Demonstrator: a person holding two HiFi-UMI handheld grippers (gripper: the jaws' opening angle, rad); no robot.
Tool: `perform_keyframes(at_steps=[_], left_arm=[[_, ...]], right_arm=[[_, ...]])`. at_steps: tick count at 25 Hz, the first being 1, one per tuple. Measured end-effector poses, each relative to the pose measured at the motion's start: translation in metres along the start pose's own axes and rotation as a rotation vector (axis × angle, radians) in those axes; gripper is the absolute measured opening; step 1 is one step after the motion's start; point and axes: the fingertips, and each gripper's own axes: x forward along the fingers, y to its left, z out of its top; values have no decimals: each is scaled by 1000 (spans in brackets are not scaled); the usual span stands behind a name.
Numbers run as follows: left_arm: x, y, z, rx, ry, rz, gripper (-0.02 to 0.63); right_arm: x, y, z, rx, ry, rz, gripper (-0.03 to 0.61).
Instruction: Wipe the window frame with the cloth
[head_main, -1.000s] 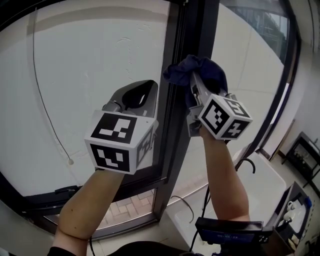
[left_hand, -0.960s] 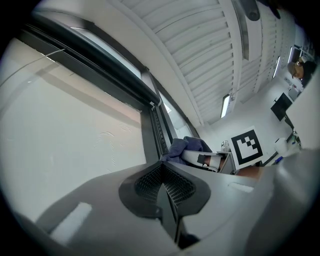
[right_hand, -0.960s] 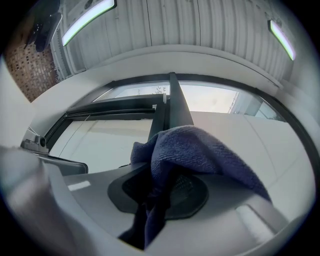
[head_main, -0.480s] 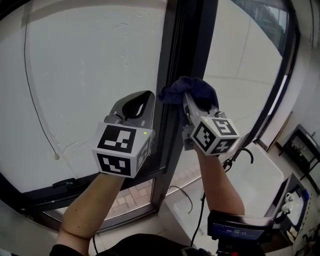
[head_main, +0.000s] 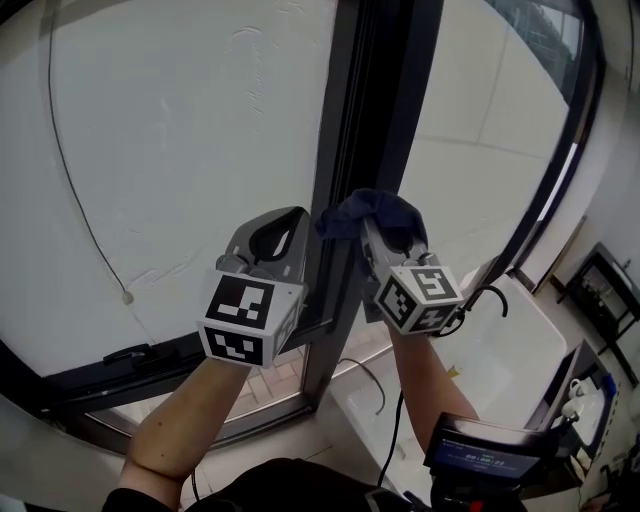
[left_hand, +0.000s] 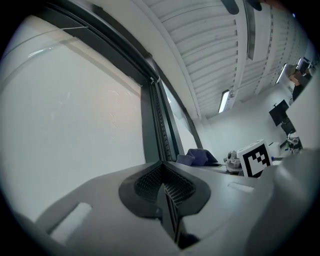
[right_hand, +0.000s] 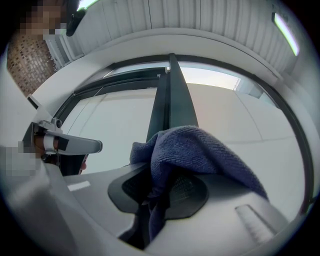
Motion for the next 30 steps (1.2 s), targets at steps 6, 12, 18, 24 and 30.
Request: perform_keyframes(at_steps=[6, 12, 18, 24, 30], left_arm=[[-8, -5, -35, -27, 39, -6, -6], [-15, -4, -73, -55, 91, 1, -6], [-20, -7, -107, -60, 136, -1, -6], [-27, -8, -143, -76, 190, 3, -6], [-32, -14, -177, -96, 237, -2, -6]], right_arm=[[-14, 2, -45, 22, 52, 7, 69], [-29, 4, -92, 35, 96, 12, 69], [-40, 6, -126, 53, 131, 7, 69], [-53, 9, -168, 72, 204, 3, 69], [-64, 11, -202, 81, 253, 8, 69]])
